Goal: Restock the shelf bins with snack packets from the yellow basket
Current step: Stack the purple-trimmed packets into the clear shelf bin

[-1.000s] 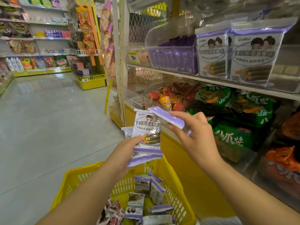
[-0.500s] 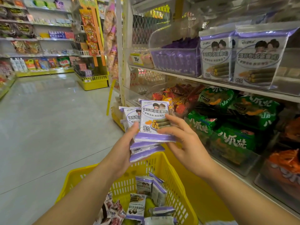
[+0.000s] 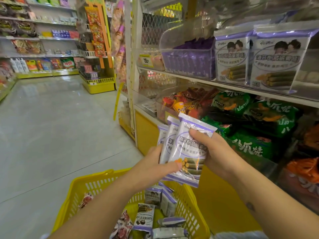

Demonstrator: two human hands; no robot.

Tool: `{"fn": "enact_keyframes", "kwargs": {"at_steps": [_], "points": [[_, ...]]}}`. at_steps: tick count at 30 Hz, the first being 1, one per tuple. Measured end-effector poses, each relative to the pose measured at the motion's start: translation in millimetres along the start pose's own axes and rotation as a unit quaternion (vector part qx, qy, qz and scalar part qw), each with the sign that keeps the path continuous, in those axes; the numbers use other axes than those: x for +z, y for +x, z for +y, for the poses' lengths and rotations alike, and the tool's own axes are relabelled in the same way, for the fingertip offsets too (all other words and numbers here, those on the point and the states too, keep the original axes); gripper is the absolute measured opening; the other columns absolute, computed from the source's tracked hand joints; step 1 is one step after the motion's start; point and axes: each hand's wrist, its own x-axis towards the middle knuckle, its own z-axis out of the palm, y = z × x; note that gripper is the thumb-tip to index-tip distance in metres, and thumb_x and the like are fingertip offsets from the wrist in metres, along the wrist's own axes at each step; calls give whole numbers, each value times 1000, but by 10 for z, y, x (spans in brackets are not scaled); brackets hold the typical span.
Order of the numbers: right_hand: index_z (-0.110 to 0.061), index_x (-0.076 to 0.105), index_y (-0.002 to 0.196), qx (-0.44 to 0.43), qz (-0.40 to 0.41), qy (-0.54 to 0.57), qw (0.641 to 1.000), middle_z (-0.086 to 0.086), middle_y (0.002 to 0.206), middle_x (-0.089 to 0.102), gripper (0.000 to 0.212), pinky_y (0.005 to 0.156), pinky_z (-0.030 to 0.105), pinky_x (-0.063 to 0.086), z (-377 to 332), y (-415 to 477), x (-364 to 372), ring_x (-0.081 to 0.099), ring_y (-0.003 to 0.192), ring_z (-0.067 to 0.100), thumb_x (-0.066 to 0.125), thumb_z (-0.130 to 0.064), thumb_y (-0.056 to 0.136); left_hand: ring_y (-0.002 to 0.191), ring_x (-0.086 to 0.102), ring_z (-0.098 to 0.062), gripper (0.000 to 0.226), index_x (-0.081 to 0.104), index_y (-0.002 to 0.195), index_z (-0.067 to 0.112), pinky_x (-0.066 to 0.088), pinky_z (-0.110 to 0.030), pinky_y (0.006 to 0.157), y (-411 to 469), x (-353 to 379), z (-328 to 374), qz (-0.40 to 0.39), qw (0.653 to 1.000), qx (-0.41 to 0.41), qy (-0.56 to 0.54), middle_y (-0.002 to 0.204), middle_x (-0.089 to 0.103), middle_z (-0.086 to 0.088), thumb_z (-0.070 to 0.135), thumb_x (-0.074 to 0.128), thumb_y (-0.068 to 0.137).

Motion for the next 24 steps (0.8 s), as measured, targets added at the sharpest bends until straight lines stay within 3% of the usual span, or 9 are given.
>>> {"fn": "enact_keyframes", "kwargs": {"at_steps": [4,7,11,14,16,18,20,22,24], "points": [[-6,70,100,12,84,88,992,13,94,74,32,58,29,56,29,21,26,73,79,24,67,-25,75,118,35,15,71,23,118,75,36,-26,98,29,37,62,61,997,39,-21,140,24,28,64,68,63],[-6,68,106,12,103,72,992,14,93,74,39,55,31,56,19,8,54,73,77,26,69,-25,71,104,26,32,86,9,125,76,34,-17,86,44,94,93,69,994,62,-57,137,16,35,61,72,68],[-8,62,118,-2,74,68,995,18,104,71,47,62,35,57,15,-26,127,71,86,32,71,-21,74,123,51,-8,95,12,136,62,49,-33,98,74,183,136,24,989,71,-124,144,39,9,46,76,68],[-10,55,125,-30,69,73,995,19,109,69,59,67,36,57,-47,-45,134,71,90,31,74,-20,70,123,51,-9,94,10,135,64,48,-36,99,73,155,187,33,989,90,-111,143,41,11,38,75,71],[-21,50,129,-50,79,19,995,10,114,70,70,78,41,57,-152,-81,87,70,97,27,78,-25,65,121,51,-2,92,10,136,64,50,-28,95,56,108,217,30,988,108,-105,144,39,16,36,74,77],[-34,52,125,-59,95,-102,988,-3,120,67,75,83,39,56,-328,-143,-9,69,101,20,82,-40,56,115,53,6,89,10,133,67,50,-15,84,20,53,279,6,986,124,-109,141,40,24,32,73,82],[-43,56,120,-54,80,-239,966,-14,128,58,74,87,33,55,-579,-227,-126,64,107,10,83,-52,53,114,54,7,86,12,126,72,51,-18,86,-9,9,379,-22,987,131,-95,137,43,29,35,74,79],[-46,53,123,-25,11,-334,942,-15,133,54,75,89,26,52,-884,-295,-230,60,110,0,86,-52,56,118,52,7,85,16,126,68,47,-23,93,-27,-1,518,-57,984,145,-81,133,44,37,39,75,73],[-41,48,130,21,-77,-380,922,-11,132,57,79,95,34,51,-1202,-359,-288,60,113,5,86,-42,61,125,44,9,90,12,131,64,43,-21,99,-40,23,694,-90,979,171,-65,138,38,38,39,76,72]]}}
